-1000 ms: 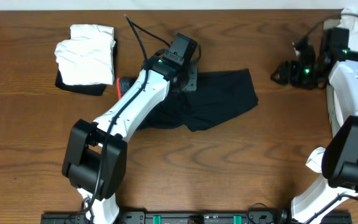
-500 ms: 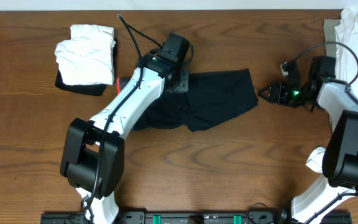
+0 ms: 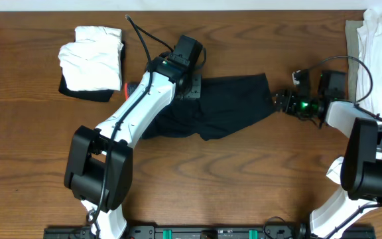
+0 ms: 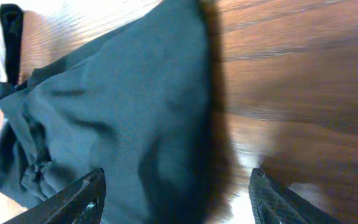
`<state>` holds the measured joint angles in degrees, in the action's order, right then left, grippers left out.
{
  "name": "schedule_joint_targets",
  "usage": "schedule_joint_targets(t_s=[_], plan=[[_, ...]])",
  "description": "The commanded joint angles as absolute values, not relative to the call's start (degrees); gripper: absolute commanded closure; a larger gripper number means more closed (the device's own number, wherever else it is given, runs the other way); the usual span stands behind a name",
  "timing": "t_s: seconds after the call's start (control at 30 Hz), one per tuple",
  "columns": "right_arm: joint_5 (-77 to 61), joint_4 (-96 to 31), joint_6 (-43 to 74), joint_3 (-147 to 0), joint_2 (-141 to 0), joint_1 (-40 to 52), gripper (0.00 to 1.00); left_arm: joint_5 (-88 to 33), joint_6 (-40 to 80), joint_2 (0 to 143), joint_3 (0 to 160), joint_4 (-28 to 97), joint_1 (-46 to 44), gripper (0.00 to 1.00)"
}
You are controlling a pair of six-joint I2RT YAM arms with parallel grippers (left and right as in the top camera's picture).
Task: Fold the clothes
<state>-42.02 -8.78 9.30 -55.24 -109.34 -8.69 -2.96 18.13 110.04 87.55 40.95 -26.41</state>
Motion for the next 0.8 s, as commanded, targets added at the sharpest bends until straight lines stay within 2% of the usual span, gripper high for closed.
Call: schedule_joint_targets(t_s=[0.0, 0.37, 0.47, 0.57, 0.7, 0.77], plan=[[-42.8, -7.9, 12.9, -54.4, -109.8, -6.6, 0.29, -2.3, 17.6, 110.3, 87.5, 41.6, -26.4, 0.67], [-43.0, -5.3, 13.2, -54.4, -109.8, -4.0, 0.39, -2.2, 17.6, 110.3, 87.5, 42.4, -26.4, 0.67], [-43.8, -5.0, 13.3, -54.4, -109.8, -4.3, 0.53, -2.2, 17.6, 110.3, 87.5, 42.9, -26.4, 0.67], [-44.7, -4.9, 13.3, -54.4, -109.8, -4.3, 0.70, -2.2, 17.6, 110.3, 87.5, 43.1, -26.4, 0.67], [-45.3, -4.9, 13.3, -54.4, -109.8, -4.3, 0.76, -2.2, 17.6, 110.3, 87.5, 43.0, -26.4, 0.67], [-45.3, -4.9, 13.2, -54.4, -109.8, -4.2, 0.98, -2.2, 17.6, 110.3, 87.5, 43.0, -26.3, 0.67]])
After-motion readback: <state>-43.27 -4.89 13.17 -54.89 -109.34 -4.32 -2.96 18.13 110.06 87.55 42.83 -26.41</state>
